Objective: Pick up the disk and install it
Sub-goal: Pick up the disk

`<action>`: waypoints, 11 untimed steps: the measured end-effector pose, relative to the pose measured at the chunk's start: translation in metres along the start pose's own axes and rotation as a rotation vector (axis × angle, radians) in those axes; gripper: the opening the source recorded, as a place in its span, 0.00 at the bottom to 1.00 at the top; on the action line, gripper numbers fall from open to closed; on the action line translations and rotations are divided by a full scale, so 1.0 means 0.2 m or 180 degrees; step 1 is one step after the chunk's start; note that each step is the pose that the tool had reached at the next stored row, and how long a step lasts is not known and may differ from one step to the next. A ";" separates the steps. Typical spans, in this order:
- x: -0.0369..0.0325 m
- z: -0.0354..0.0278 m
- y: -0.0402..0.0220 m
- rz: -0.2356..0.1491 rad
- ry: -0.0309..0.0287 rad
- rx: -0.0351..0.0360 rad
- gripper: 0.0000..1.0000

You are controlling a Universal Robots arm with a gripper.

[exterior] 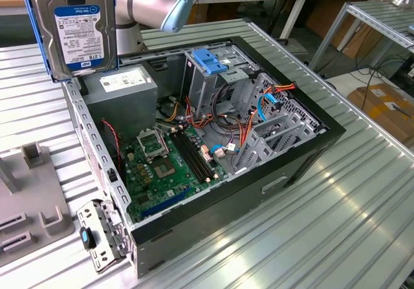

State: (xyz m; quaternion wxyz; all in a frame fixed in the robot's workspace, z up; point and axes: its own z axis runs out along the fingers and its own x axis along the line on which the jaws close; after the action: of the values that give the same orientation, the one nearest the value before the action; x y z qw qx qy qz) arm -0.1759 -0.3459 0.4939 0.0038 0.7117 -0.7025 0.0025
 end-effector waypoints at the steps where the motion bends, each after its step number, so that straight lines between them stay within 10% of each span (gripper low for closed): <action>1: 0.000 0.000 -0.002 0.0000 0.0000 0.0000 0.35; 11: 0.000 0.000 -0.012 0.0000 0.0000 0.0000 0.35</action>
State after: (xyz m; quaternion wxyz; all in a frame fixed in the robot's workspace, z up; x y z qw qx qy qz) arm -0.1734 -0.3459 0.4939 0.0038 0.7117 -0.7025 0.0025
